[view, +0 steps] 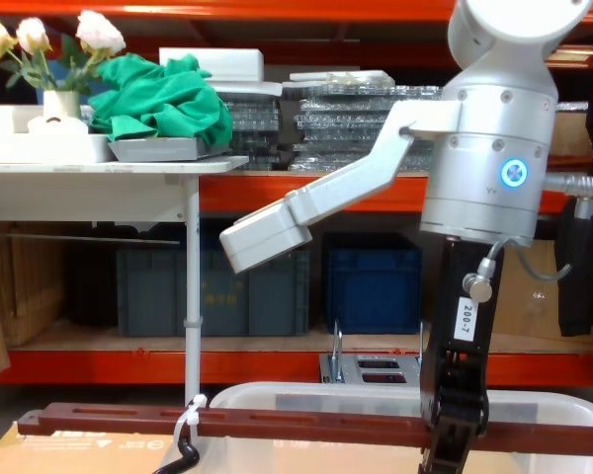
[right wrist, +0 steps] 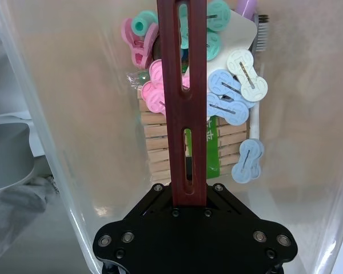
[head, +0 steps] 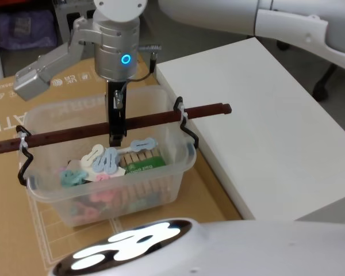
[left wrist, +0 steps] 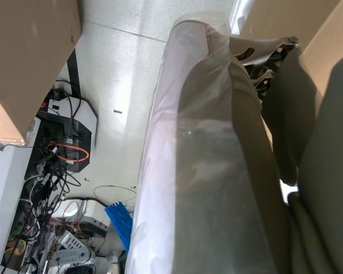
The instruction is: Use one hand to grasp the basket and place it at the designated location.
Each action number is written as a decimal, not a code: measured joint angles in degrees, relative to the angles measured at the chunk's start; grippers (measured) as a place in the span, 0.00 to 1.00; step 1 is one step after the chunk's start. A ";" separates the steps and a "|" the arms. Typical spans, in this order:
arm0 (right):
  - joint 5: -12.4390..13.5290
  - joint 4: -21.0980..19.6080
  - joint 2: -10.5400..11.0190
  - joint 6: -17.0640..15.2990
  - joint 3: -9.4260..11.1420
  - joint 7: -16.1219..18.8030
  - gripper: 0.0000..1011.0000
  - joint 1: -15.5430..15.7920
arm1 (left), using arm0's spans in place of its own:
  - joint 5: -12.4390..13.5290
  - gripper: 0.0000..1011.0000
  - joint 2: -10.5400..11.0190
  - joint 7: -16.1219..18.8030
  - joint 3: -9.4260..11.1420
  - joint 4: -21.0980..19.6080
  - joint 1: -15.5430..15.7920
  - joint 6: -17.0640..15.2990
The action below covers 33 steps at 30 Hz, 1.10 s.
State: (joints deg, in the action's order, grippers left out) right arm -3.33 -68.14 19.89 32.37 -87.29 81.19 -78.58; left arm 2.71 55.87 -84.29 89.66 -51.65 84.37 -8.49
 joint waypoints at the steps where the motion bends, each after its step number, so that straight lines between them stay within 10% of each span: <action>1: 0.00 0.10 -0.17 -0.08 -0.13 0.00 0.00 0.01 | 0.00 0.00 0.00 0.00 0.00 0.00 0.00 0.00; 33: -1.12 2.79 -2.22 -0.46 -2.09 0.05 0.00 1.59 | 0.00 0.00 0.00 0.00 0.00 0.00 0.00 0.00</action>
State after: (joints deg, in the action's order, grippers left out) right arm -4.45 -65.35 17.67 31.91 -89.38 81.24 -76.98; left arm 2.71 55.87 -84.29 89.66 -51.65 84.37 -8.49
